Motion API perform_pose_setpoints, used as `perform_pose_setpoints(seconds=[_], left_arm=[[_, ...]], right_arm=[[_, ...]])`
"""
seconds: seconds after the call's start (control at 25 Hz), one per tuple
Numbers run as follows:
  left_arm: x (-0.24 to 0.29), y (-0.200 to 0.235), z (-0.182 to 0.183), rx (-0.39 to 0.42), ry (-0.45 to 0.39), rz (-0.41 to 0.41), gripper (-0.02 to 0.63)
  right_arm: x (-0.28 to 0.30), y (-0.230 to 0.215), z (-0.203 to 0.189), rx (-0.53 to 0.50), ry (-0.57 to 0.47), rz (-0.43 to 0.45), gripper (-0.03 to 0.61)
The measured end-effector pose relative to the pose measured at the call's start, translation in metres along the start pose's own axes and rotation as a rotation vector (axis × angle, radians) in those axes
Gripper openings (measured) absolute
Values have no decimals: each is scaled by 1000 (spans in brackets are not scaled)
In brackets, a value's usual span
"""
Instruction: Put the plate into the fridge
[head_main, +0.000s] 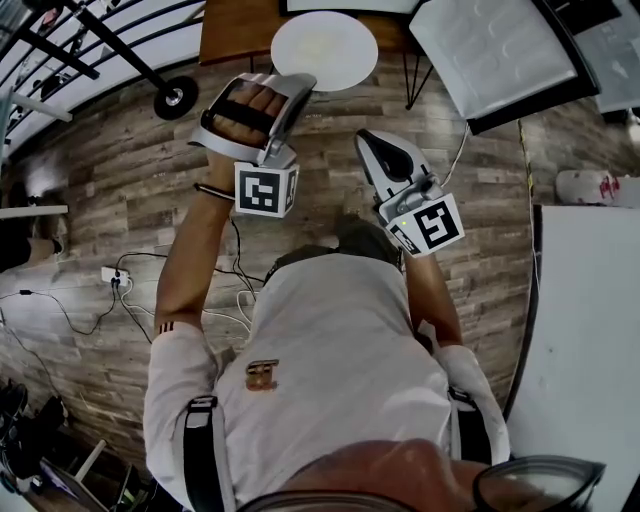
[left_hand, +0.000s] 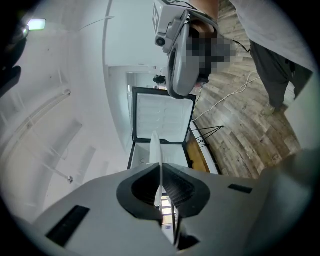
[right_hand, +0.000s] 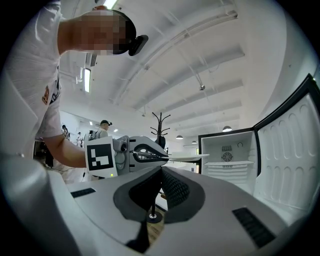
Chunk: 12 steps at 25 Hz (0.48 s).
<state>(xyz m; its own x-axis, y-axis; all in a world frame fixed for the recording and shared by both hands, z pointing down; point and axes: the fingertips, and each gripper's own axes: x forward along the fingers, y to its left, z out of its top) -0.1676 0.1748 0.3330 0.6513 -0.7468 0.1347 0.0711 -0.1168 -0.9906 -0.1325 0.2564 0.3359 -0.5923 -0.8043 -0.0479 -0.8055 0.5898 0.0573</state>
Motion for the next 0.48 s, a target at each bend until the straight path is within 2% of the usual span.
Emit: perform_pose_setpoints(seconds=[0.24, 0.48], left_arm=[[23, -2, -12, 8, 19, -17, 28], [66, 9, -23, 19, 50, -10, 28]], right_arm=[[17, -18, -8, 15, -9, 21, 32], [39, -61, -11, 11, -21, 57, 32]])
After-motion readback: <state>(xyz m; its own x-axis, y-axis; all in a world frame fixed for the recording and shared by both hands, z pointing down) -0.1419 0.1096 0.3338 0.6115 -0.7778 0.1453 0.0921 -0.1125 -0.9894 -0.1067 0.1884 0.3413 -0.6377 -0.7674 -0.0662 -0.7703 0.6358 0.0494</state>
